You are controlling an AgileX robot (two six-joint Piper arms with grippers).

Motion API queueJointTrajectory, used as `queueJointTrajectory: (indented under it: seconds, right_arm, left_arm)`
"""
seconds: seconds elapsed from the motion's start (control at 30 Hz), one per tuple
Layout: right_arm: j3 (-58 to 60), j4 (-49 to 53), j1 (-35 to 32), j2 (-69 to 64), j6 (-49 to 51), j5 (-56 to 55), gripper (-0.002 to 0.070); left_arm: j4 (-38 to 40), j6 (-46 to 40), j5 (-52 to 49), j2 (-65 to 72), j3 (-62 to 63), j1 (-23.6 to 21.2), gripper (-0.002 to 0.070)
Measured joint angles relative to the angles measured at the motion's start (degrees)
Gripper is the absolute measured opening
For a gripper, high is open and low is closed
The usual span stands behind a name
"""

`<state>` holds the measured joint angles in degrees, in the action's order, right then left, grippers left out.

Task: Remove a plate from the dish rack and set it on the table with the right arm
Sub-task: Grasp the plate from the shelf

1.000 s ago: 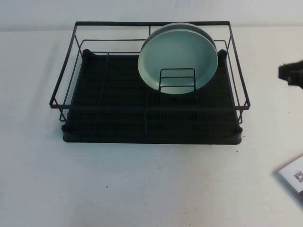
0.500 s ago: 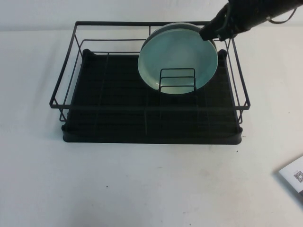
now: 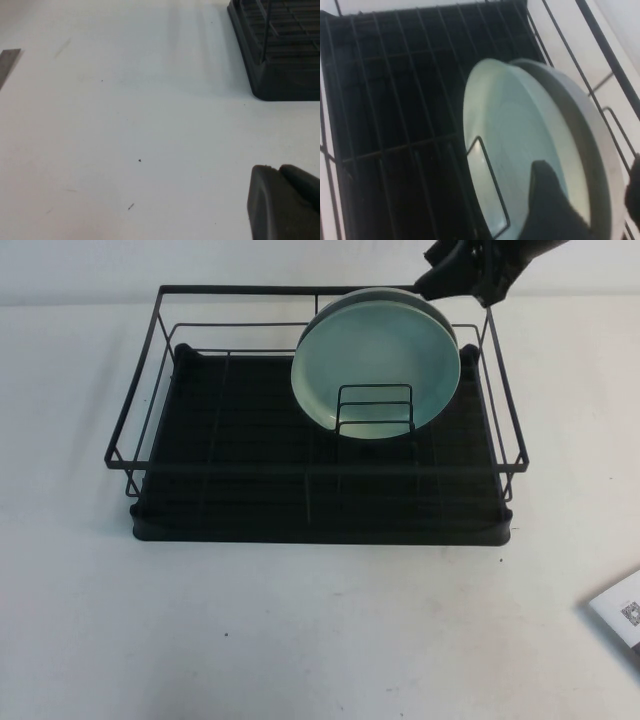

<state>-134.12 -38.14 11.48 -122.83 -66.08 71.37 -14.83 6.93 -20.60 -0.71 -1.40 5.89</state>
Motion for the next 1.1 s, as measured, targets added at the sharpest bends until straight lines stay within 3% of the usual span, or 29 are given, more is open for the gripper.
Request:
queueJointTrajectory:
  seconds: [0.07, 0.37, 1.1]
  right_arm:
    - [-0.02, -1.06, 0.25, -0.6, -1.4, 0.0, 0.0318]
    - [-0.12, 2.69, 4.64, -4.5, -2.57, -3.05, 0.0318]
    - [-0.24, 2.47, 4.76, -1.49, -2.61, -6.03, 0.0316]
  left_arm:
    - [0.0, 0.0, 0.0, 0.0, 0.0, 0.0, -0.0006]
    - [0.0, 0.0, 0.0, 0.0, 0.0, 0.0, -0.0006]
    - [0.0, 0.0, 0.0, 0.0, 0.0, 0.0, -0.0006]
